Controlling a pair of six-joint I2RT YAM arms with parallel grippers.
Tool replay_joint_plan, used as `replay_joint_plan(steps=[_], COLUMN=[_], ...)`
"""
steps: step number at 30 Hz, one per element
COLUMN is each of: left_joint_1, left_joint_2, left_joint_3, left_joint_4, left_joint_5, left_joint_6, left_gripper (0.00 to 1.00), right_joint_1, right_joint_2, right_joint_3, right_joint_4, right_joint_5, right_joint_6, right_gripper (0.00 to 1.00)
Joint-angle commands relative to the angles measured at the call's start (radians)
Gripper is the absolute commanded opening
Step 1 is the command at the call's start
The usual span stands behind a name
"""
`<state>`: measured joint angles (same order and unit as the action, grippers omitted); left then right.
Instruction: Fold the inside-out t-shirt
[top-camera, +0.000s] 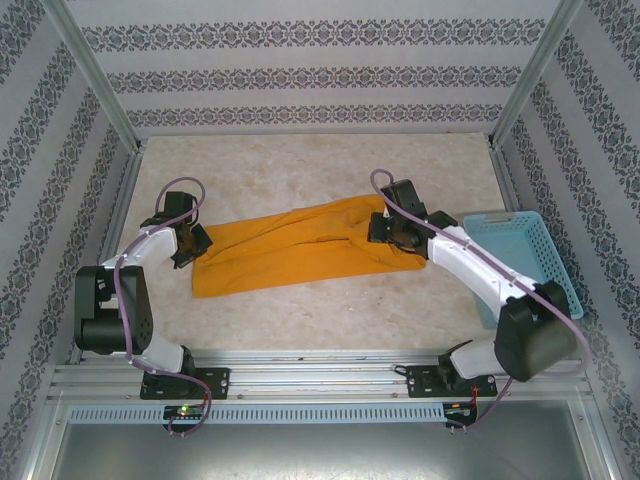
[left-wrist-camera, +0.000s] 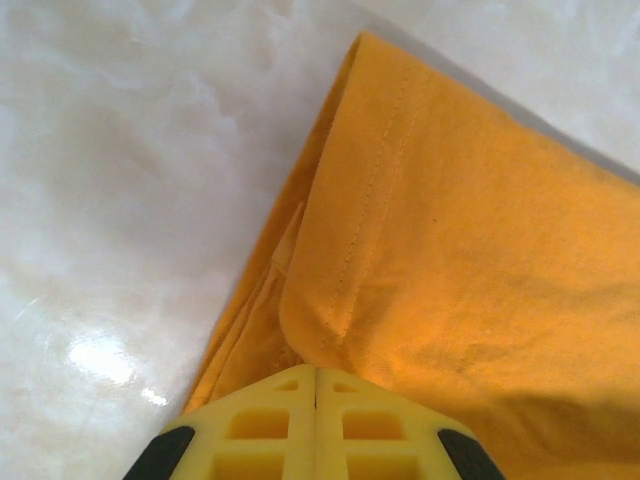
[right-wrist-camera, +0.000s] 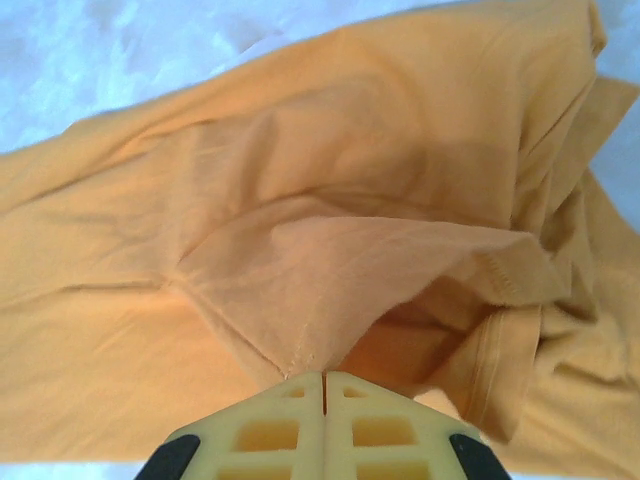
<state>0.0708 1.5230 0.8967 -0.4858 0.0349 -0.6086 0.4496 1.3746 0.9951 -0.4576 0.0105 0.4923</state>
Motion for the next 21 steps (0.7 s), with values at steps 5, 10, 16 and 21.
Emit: replay_joint_plan(steps=[5, 10, 16, 21], left_joint_1=[0.030, 0.072, 0.104, 0.105], left_joint_2=[-0.020, -0.012, 0.041, 0.032], left_joint_3=[0.037, 0.045, 0.045, 0.046], left_joint_4=[-0.042, -0.025, -0.001, -0.011], left_joint_5=[-0.029, -0.003, 0.011, 0.025], left_joint_6=[0.011, 0.004, -0.002, 0.003], left_gripper=[0.00, 0.00, 0.00, 0.00], right_joint_1=[0.119, 0.193, 0.214, 0.201], right_joint_2=[-0.119, -0.103, -0.080, -0.077], right_joint_3=[-0.180, -0.245, -0.278, -0.248], right_joint_4=[-0.055, -0.040, 0.014, -0.031], right_joint_5=[0.003, 0.031, 0.019, 0.018], right_joint_6=[0.138, 0.211, 0.239, 0.214], right_gripper=[0.00, 0.00, 0.00, 0.20])
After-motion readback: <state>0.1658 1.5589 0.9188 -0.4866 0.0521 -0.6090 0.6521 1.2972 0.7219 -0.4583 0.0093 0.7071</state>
